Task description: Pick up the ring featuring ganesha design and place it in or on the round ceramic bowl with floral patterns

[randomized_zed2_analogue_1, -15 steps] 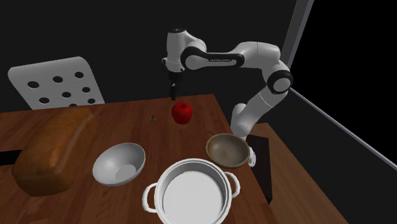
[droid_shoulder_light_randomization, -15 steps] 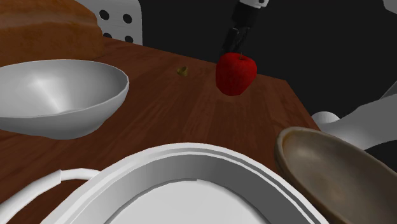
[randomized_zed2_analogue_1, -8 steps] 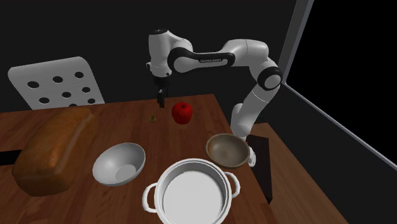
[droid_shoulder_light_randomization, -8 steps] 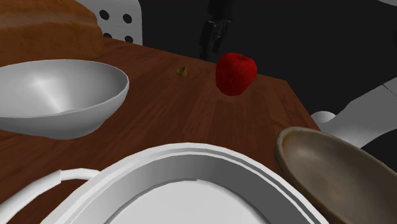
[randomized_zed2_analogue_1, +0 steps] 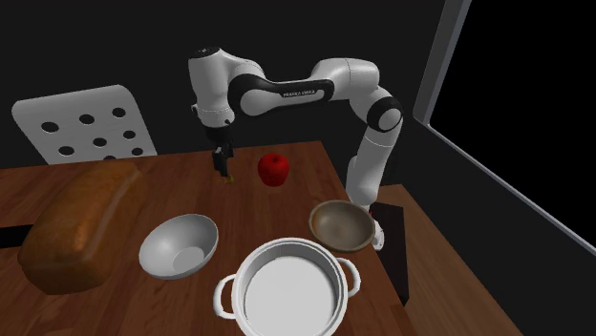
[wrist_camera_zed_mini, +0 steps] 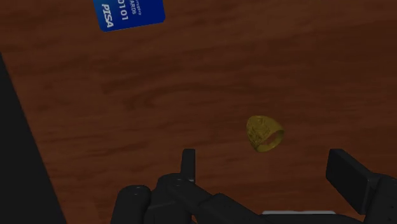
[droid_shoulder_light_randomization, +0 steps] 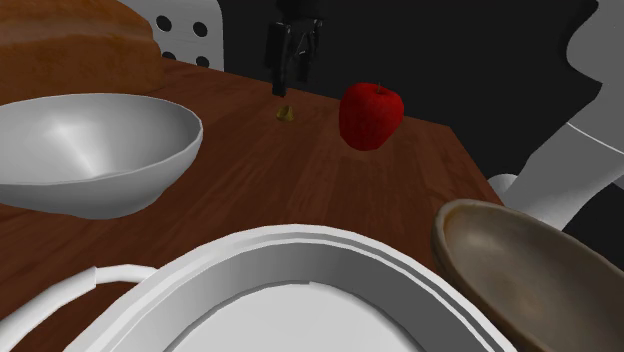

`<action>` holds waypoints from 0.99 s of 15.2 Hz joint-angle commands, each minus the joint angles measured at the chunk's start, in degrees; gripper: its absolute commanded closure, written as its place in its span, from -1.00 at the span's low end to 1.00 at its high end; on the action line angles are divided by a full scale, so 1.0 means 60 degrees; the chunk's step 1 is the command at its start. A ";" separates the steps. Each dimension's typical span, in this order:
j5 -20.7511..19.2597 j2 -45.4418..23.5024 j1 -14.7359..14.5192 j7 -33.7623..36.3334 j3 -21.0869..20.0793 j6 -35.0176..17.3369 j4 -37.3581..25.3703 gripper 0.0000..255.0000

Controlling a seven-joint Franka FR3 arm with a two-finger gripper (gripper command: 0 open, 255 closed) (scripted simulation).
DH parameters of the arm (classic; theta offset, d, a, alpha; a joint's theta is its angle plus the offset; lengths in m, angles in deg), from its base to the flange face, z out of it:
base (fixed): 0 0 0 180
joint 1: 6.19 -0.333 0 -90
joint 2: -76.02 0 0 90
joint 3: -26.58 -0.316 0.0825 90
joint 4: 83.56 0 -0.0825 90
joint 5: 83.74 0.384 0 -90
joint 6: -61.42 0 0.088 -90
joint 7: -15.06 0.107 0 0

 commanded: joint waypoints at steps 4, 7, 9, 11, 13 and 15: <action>-0.0013 -0.0142 -0.0065 0.0147 -0.0109 -0.0439 0.0348 -1.00; 0.0029 -0.0026 -0.0060 0.0114 -0.0080 -0.0916 0.0931 -1.00; 0.0029 -0.0026 -0.0060 0.0113 -0.0080 -0.0916 0.0931 -1.00; 0.0029 -0.0026 -0.0060 0.0114 -0.0080 -0.0916 0.0931 -1.00; 0.0029 -0.0026 -0.0060 0.0114 -0.0080 -0.0916 0.0931 -1.00; 0.0029 -0.0026 -0.0059 0.0113 -0.0080 -0.0915 0.0929 -1.00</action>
